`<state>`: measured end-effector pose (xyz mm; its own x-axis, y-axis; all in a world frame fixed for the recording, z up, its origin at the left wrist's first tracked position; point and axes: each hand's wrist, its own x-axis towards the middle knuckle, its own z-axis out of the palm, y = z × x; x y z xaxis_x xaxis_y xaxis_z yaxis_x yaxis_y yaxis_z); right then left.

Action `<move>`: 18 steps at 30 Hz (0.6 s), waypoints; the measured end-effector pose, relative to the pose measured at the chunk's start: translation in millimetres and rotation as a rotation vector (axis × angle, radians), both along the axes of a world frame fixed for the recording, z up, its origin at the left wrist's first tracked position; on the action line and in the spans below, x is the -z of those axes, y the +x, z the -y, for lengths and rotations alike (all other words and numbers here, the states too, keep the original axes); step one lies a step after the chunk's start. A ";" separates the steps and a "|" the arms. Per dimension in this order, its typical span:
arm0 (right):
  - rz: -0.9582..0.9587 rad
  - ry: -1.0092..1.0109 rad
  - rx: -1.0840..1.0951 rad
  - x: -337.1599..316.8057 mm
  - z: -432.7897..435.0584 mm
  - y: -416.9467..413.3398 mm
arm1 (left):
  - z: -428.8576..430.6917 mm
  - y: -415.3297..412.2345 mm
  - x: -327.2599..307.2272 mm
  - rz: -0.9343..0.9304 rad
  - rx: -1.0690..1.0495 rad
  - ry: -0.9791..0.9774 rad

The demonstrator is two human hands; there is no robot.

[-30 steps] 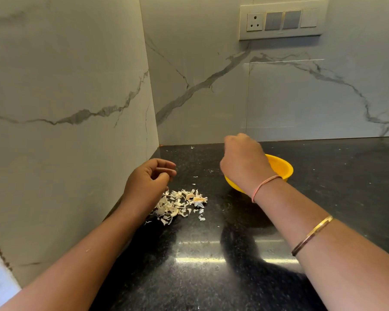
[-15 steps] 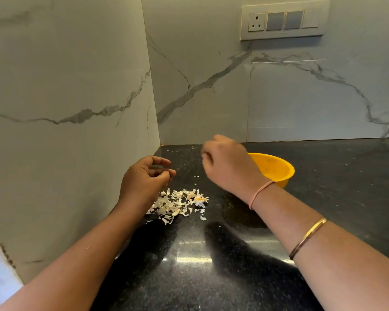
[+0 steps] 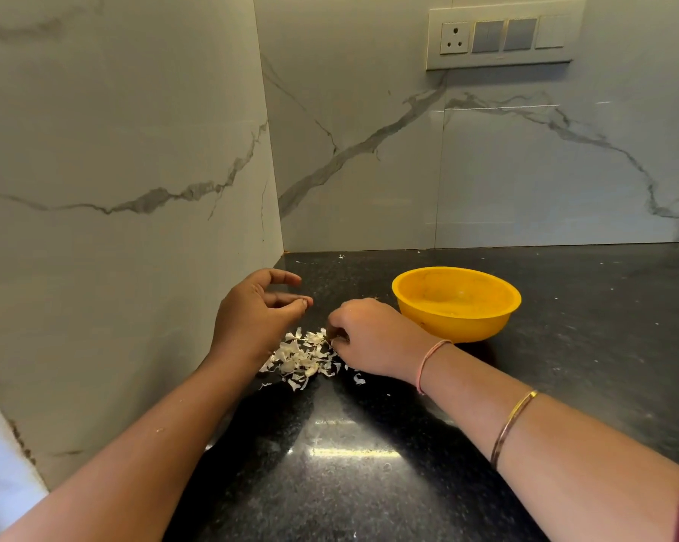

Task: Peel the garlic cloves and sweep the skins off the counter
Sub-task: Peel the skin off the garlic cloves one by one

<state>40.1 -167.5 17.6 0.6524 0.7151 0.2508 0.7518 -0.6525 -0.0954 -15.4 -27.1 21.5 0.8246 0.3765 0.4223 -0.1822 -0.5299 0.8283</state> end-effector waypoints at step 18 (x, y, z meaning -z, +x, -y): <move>-0.435 0.893 0.001 -0.3 -0.9 8.5 | 3.9 -0.5 0.0 0.011 0.088 0.060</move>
<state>48.7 -166.6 17.8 0.8160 0.3799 0.4356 0.5341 -0.2073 -0.8196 -15.8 -31.0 21.5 0.8487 0.2767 0.4508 -0.2387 -0.5602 0.7932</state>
